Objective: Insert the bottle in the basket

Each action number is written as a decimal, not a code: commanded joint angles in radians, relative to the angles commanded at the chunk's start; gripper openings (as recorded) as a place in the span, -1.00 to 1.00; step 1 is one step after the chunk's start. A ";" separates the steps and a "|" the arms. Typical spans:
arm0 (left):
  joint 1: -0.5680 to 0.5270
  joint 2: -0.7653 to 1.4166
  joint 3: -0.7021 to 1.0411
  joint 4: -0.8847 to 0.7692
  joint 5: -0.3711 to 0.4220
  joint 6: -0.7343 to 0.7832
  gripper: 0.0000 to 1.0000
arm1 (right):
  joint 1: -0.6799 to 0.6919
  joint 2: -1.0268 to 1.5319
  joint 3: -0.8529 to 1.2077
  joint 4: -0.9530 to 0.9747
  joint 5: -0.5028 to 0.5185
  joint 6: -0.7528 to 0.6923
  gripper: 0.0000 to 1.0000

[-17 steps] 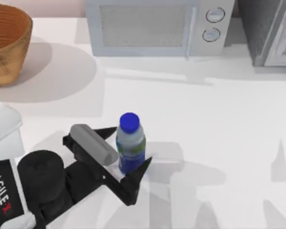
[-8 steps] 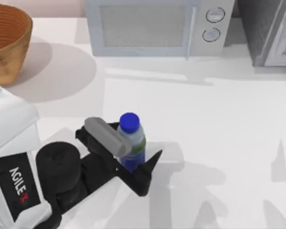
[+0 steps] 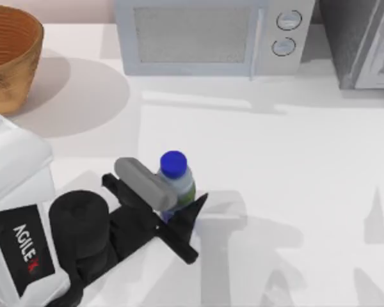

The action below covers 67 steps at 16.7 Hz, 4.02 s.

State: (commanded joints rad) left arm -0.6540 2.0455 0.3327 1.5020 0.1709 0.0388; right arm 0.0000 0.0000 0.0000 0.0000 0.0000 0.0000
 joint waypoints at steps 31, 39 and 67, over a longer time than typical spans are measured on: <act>0.735 -0.395 0.838 -1.113 0.156 0.076 -1.00 | 0.000 0.000 0.000 0.000 0.000 0.000 1.00; 0.918 -0.414 0.937 -1.360 0.149 0.062 -1.00 | 0.000 0.000 0.000 0.000 0.000 0.000 1.00; 0.881 -0.209 1.003 -1.218 0.116 0.053 0.66 | 0.000 0.000 0.000 0.000 0.000 0.000 1.00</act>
State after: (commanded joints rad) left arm 0.2266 1.8362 1.3352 0.2837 0.2867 0.0923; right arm 0.0000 0.0000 0.0000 0.0000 0.0000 0.0000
